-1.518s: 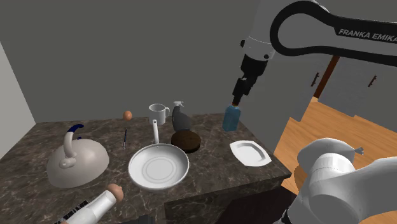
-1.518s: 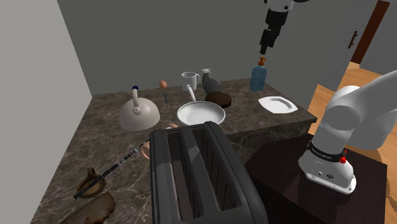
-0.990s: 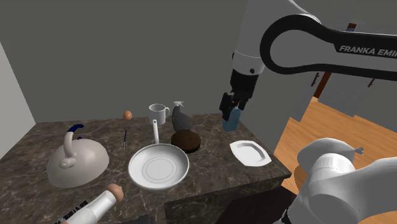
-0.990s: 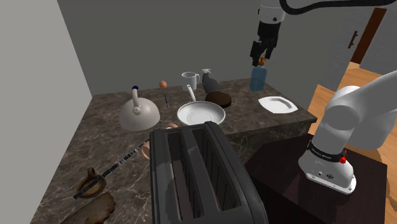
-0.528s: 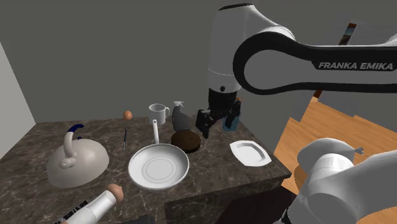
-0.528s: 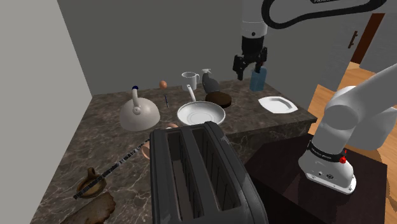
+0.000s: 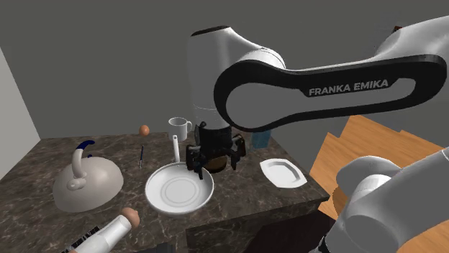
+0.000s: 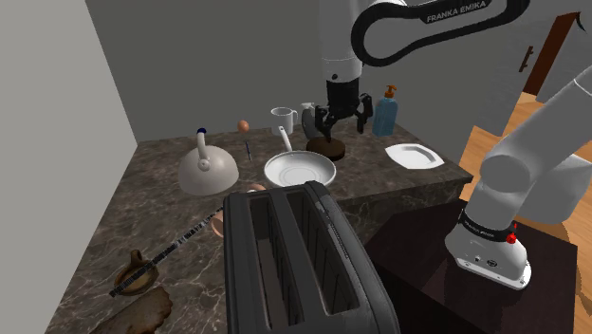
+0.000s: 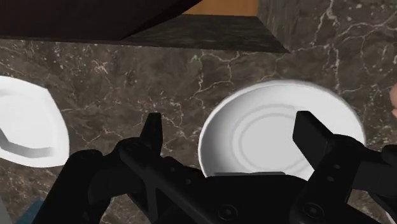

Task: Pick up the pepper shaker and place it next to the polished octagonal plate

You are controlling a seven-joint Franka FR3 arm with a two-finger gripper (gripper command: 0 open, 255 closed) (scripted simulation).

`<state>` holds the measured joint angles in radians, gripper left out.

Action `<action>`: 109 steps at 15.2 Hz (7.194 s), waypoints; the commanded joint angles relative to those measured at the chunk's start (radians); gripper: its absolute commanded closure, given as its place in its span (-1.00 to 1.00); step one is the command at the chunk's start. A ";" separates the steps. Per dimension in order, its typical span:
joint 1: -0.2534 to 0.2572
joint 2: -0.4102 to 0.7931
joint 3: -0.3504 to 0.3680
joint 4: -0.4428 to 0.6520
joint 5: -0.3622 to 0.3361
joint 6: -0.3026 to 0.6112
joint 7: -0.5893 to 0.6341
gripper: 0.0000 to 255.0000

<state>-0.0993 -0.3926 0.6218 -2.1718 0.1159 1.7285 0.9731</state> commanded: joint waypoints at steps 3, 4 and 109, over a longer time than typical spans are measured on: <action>-0.036 0.177 0.114 0.104 -0.036 0.024 0.237 -1.00; -0.043 0.228 0.139 0.133 -0.055 0.029 0.297 -1.00; -0.378 0.480 -0.071 0.336 -0.162 -0.071 0.371 1.00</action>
<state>-0.4637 0.0894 0.5619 -1.8316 -0.0420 1.6553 1.3701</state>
